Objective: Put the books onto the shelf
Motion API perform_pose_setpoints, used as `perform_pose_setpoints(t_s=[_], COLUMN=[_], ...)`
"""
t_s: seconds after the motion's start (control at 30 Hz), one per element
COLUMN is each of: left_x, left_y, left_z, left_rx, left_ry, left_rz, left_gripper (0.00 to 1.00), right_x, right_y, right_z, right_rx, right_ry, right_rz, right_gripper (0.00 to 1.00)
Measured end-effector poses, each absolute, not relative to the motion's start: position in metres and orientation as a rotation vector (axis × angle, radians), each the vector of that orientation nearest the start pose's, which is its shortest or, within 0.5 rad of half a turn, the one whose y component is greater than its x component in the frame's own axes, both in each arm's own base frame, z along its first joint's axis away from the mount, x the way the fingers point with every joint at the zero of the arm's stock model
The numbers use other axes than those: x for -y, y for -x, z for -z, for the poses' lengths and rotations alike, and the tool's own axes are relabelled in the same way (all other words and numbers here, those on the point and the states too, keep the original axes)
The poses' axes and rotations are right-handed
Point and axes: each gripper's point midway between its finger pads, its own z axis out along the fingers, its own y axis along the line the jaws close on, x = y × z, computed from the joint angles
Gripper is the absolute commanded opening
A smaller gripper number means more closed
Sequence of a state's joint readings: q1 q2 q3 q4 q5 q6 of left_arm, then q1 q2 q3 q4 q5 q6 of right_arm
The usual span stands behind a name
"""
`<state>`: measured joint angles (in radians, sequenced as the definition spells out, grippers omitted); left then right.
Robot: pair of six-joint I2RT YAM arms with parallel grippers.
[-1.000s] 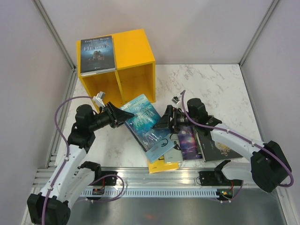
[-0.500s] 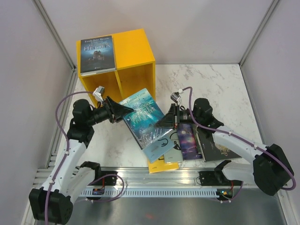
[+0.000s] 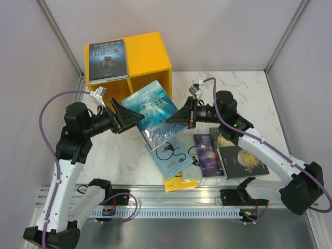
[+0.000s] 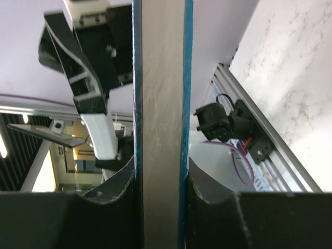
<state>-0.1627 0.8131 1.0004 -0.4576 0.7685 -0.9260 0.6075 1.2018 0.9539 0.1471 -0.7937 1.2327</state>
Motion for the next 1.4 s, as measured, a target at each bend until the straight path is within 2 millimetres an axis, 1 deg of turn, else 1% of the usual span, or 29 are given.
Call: perform_pose_setpoints(t_s=[0.07,0.2,0.23,0.27,0.37,0.43,0.5,0.63,0.73,0.83,0.93,1.0,1.03,1.13,1.2,1.23,1.27,1.3,1.33,1.37,1.4], left_x=[0.18,0.175,0.174,0.169,0.141,0.129,0.119,0.108,0.104,0.102,0.101,0.1,0.1,0.1,0.1,0.1,0.1,0.1,0.1,0.1,0.1], left_y=[-0.197,-0.176,-0.171,-0.17,-0.174,-0.174,-0.174,-0.17,-0.165,-0.162,-0.162,-0.162,-0.162,-0.162,-0.162,-0.162,-0.162,-0.162,-0.162,-0.163,-0.163], left_z=[-0.35,-0.375,-0.384,-0.387,-0.378,-0.368,-0.352,-0.332,-0.323,-0.317,-0.312,-0.31,-0.31,-0.309,-0.309,-0.309,-0.309,-0.309,-0.309,-0.308,-0.308], left_rx=[-1.977,-1.889,-1.863,-1.849,-1.86,-1.881,-1.927,-1.981,-1.995,-2.005,-2.013,-2.017,-2.018,-2.02,-2.021,-2.021,-2.022,-2.022,-2.022,-2.024,-2.026], left_ry=[0.136,0.073,0.056,0.066,0.213,0.263,0.319,0.374,0.391,0.399,0.408,0.412,0.413,0.415,0.416,0.416,0.416,0.417,0.417,0.418,0.418], left_rz=[1.422,1.409,1.406,1.36,1.127,1.042,0.964,0.89,0.864,0.85,0.839,0.835,0.834,0.831,0.83,0.83,0.83,0.83,0.83,0.829,0.829], left_gripper=[0.94,0.94,1.0,1.0,1.0,1.0,1.0,1.0,1.0,1.0,1.0,1.0,1.0,1.0,1.0,1.0,1.0,1.0,1.0,1.0,1.0], right_x=[-0.325,-0.337,-0.341,-0.345,-0.36,-0.371,-0.382,-0.4,-0.411,-0.425,-0.445,-0.458,-0.463,-0.476,-0.483,-0.488,-0.491,-0.493,-0.495,-0.496,-0.499], right_y=[-0.204,-0.228,-0.235,-0.243,-0.267,-0.285,-0.3,-0.328,-0.347,-0.371,-0.399,-0.417,-0.422,-0.436,-0.441,-0.443,-0.445,-0.444,-0.444,-0.444,-0.443], right_z=[-0.338,-0.36,-0.365,-0.37,-0.388,-0.402,-0.416,-0.44,-0.452,-0.462,-0.466,-0.461,-0.457,-0.427,-0.406,-0.399,-0.4,-0.401,-0.402,-0.404,-0.402], right_rx=[-2.1,-2.09,-2.086,-2.082,-2.062,-2.038,-2.01,-1.951,-1.914,-1.874,-1.838,-1.822,-1.819,-1.874,-1.919,-1.931,-1.914,-1.907,-1.901,-1.895,-1.899], right_ry=[0.076,0.011,-0.003,-0.016,-0.04,-0.043,-0.041,-0.04,-0.055,-0.091,-0.156,-0.219,-0.245,-0.353,-0.4,-0.431,-0.428,-0.427,-0.425,-0.421,-0.419], right_rz=[-1.916,-1.909,-1.908,-1.906,-1.91,-1.921,-1.939,-1.97,-1.982,-1.986,-1.973,-1.947,-1.934,-1.85,-1.793,-1.793,-1.797,-1.797,-1.796,-1.794,-1.794], right_gripper=[0.0,0.0,0.0,0.0,0.0,0.0,0.0,0.0,0.0,0.0,0.0,0.0,0.0,0.0,0.0,0.0,0.04,0.16,0.26,0.4,0.72])
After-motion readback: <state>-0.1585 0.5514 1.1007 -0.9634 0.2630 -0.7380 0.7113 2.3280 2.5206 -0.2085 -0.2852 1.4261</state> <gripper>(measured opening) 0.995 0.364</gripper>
